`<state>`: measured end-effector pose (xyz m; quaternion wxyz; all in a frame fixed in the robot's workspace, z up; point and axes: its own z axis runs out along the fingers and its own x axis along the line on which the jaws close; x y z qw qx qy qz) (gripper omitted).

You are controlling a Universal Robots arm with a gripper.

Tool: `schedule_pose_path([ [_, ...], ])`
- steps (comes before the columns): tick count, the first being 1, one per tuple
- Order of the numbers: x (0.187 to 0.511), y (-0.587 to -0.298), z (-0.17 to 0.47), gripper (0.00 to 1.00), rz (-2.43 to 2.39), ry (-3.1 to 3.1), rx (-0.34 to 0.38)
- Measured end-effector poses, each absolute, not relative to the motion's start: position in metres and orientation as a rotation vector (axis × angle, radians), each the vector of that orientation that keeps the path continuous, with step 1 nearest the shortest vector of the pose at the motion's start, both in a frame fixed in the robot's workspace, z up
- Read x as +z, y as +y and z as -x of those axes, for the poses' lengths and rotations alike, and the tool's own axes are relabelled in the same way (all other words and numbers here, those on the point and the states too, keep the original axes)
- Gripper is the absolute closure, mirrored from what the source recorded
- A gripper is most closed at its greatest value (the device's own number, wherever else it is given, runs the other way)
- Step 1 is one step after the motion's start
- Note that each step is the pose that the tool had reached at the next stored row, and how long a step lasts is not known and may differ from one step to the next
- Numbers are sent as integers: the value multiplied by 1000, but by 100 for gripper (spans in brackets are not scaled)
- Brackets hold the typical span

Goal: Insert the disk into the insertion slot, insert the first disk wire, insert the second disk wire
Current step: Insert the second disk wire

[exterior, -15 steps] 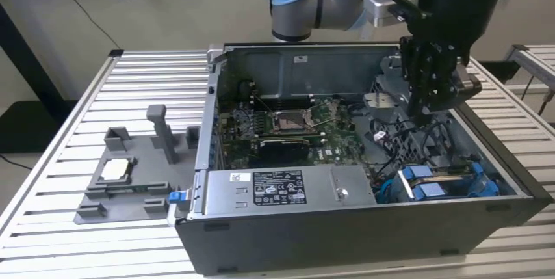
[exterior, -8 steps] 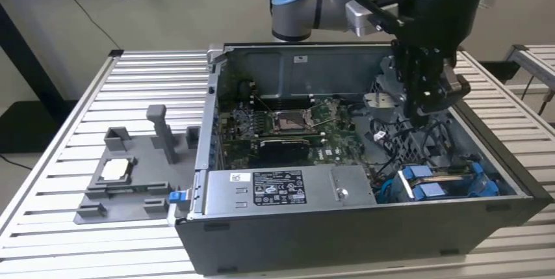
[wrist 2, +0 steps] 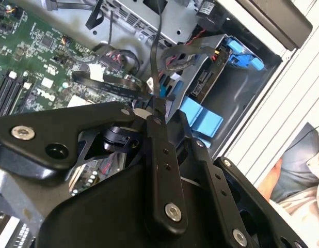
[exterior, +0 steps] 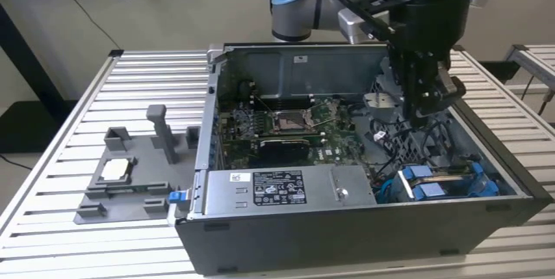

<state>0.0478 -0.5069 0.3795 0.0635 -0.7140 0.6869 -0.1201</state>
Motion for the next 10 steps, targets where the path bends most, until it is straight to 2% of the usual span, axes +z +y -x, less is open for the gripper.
schedule_pose_path([
  [10,378,-506,-47,73,2217,2007,-366],
])
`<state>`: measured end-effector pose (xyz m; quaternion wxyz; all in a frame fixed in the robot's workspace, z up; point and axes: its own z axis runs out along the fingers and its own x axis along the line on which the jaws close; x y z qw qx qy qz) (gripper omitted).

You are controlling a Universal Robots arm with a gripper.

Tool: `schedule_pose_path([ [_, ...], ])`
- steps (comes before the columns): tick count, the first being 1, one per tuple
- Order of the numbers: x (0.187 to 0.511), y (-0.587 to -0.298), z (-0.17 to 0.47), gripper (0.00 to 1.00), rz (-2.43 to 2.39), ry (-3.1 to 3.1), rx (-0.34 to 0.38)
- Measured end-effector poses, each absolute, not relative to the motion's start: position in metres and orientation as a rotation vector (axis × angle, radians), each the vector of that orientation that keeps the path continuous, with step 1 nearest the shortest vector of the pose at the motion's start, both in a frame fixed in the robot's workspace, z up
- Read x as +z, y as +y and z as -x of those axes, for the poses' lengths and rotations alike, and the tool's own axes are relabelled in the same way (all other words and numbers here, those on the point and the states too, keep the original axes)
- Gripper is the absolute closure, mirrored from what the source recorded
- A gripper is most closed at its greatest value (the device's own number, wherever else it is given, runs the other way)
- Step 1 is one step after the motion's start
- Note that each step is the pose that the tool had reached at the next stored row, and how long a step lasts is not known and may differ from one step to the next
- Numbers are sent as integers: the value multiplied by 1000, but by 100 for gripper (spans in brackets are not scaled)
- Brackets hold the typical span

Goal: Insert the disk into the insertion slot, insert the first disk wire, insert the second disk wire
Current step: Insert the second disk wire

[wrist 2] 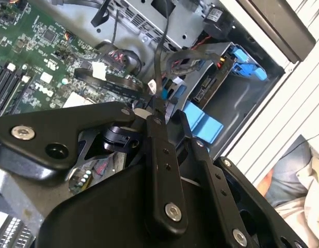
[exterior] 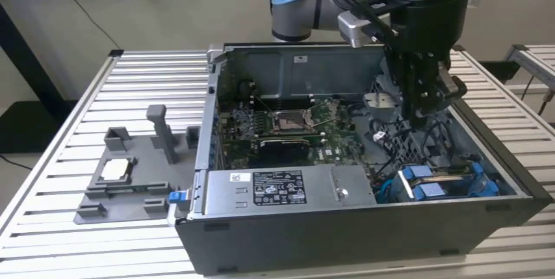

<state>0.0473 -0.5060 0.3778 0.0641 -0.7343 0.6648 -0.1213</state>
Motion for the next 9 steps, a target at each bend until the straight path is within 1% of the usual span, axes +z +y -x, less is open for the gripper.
schedule_pose_path([
  [3,378,-506,-47,73,2218,2008,-367],
  [4,378,-506,-47,75,2218,2008,-367],
  [5,378,-506,-47,75,2218,2008,-367],
  [6,378,-506,-47,81,2218,2008,-367],
  [7,378,-506,-47,84,2218,2008,-367],
  [9,378,-506,-47,84,2218,2008,-367],
])
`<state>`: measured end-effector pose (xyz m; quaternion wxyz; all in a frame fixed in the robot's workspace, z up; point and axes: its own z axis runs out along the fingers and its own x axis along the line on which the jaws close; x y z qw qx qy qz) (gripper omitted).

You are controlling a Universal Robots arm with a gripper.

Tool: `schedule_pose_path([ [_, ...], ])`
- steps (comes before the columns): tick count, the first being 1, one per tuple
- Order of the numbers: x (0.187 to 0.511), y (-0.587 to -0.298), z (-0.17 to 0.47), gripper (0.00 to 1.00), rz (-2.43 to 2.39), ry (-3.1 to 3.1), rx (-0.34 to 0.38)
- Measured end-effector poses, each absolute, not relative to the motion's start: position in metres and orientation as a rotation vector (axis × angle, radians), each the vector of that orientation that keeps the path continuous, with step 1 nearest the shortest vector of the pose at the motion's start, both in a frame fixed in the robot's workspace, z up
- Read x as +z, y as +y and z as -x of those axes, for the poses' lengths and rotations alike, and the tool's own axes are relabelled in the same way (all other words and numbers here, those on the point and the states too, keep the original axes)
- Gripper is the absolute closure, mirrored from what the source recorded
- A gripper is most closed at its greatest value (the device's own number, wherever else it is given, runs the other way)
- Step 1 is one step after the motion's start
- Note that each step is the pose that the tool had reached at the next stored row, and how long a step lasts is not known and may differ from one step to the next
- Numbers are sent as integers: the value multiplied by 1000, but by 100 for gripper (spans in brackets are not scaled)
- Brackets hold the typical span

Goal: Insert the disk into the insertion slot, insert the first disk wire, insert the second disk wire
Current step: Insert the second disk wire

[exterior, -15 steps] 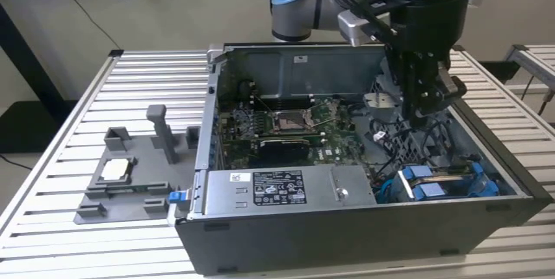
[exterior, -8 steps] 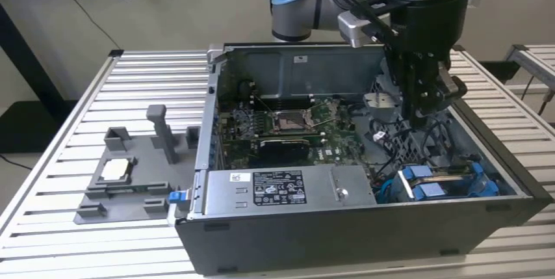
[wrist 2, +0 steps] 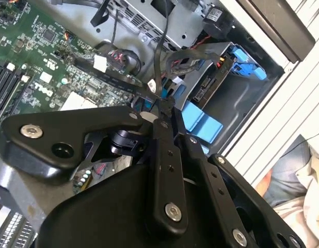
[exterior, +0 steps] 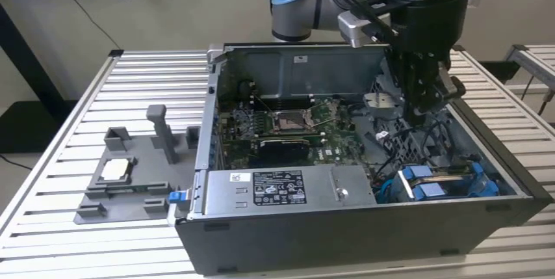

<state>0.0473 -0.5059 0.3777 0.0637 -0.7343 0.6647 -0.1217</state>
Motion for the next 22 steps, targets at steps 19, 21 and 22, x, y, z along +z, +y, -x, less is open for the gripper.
schedule_pose_path([
  [19,373,-530,-73,84,2251,2034,-312],
  [21,373,-533,-76,84,2254,2036,-306],
  [22,372,-535,-78,84,2256,2038,-303],
])
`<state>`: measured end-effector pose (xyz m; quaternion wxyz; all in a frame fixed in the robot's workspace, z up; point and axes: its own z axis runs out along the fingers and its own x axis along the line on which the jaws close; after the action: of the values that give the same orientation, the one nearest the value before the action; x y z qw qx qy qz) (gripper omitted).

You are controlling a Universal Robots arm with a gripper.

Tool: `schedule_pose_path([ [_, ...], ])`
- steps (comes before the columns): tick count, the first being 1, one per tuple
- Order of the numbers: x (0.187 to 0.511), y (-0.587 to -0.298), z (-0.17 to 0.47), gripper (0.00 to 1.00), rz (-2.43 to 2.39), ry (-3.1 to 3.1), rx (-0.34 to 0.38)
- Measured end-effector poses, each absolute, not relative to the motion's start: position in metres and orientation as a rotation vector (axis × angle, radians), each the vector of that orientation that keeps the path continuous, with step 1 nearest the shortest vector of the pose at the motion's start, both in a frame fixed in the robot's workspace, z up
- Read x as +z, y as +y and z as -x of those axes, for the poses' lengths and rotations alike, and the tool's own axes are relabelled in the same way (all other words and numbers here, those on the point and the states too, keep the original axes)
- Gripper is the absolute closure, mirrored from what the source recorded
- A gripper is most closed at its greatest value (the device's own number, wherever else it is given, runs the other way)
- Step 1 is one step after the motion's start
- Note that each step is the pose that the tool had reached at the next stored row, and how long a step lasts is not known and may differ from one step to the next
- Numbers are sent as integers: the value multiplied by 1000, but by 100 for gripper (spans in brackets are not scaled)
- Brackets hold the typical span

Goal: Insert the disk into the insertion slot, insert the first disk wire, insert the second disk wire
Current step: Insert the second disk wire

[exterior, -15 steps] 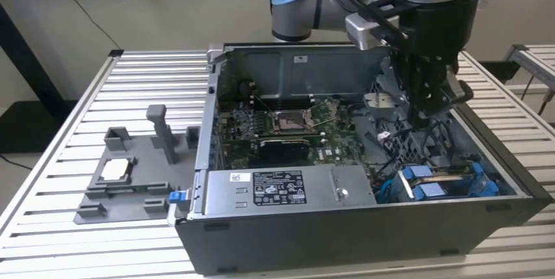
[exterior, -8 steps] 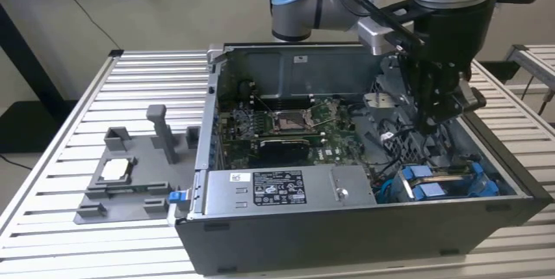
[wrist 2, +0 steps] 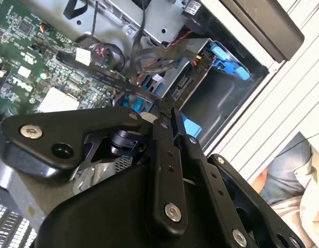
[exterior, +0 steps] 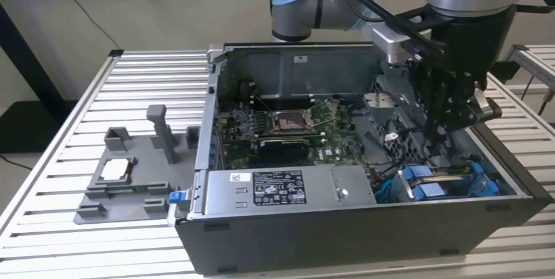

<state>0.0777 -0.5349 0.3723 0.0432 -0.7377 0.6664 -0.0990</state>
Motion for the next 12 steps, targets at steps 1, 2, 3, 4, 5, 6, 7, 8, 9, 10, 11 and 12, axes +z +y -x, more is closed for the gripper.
schedule_pose_path([
  [1,372,-536,-79,84,2258,2039,-300],
  [2,372,-538,-81,84,2259,2041,-297],
  [3,371,-540,-82,84,2261,2042,-294],
  [4,371,-541,-84,84,2263,2043,-290],
  [5,371,-543,-85,84,2265,2045,-287],
  [6,370,-544,-86,84,2266,2046,-284],
  [7,370,-546,-88,84,2268,2047,-282],
  [8,370,-548,-89,84,2270,2049,-278],
  [9,370,-549,-91,84,2271,2050,-276],
  [10,369,-550,-92,84,2273,2051,-273],
  [11,369,-550,-93,84,2273,2051,-272],
  [12,369,-551,-94,84,2273,2052,-272],
])
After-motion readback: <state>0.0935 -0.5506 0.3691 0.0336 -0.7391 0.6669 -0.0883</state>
